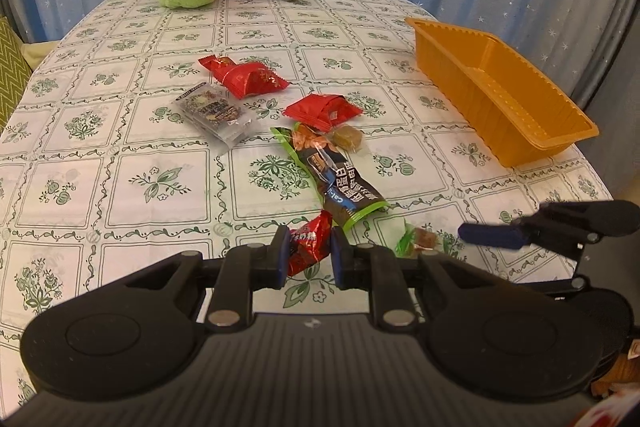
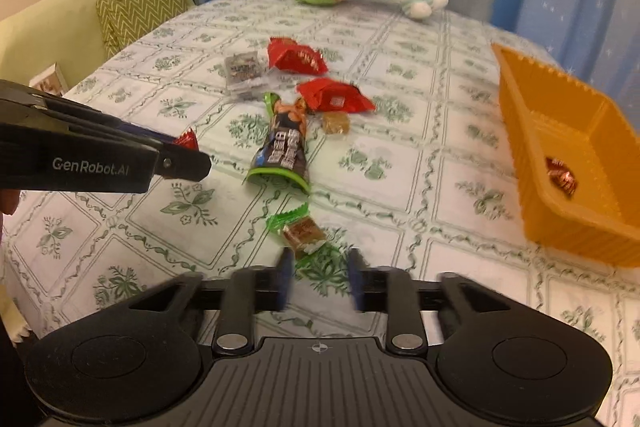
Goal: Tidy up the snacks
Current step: 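Grasp the red candy with the left tool while the right tool grasps the green-wrapped chocolate, then carry both candies over the orange tray and open both tools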
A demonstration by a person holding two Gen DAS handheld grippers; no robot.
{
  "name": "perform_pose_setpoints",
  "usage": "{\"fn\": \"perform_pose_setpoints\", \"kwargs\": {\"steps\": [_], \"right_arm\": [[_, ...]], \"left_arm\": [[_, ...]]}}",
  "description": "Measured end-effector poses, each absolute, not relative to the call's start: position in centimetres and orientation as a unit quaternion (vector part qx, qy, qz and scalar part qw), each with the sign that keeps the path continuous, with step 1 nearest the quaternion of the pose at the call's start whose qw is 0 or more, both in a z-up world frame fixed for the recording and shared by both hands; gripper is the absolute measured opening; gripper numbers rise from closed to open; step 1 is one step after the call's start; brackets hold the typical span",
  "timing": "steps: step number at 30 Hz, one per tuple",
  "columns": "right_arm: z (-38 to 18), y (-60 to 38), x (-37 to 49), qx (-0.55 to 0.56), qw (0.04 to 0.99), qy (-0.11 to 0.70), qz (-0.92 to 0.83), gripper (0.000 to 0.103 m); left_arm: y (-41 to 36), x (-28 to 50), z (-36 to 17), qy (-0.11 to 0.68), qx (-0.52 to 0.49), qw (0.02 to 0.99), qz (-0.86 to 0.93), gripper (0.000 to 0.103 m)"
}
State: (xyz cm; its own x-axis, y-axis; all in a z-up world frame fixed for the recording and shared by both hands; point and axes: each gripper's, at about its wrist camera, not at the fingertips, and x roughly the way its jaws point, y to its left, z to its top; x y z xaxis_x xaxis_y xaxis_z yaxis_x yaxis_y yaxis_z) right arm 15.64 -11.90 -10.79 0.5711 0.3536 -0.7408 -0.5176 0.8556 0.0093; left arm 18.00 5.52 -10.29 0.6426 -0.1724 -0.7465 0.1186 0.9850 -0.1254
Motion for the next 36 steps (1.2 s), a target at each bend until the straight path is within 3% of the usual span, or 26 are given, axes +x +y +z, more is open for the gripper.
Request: {"fn": "perform_pose_setpoints", "kwargs": {"steps": [8, 9, 10, 36], "right_arm": [[-11.4, -11.2, 17.2, -0.129, 0.874, 0.374, 0.283, 0.047], [-11.4, -11.1, 17.3, -0.129, 0.873, 0.374, 0.285, 0.041], [-11.4, -11.1, 17.4, -0.125, 0.872, 0.376, 0.288, 0.02], [-3.6, -21.0, 15.3, -0.023, 0.922, 0.348, 0.166, 0.02]], "left_arm": [[5.5, 18.0, -10.2, 0.415, -0.032, 0.906, -0.079, 0.019], [5.5, 18.1, -10.1, 0.416, -0.032, 0.905, -0.08, 0.019], [5.4, 18.1, -10.1, 0.416, -0.032, 0.905, -0.079, 0.019], [-3.0, 18.8, -4.8, 0.384, -0.025, 0.913, -0.134, 0.019]]}}
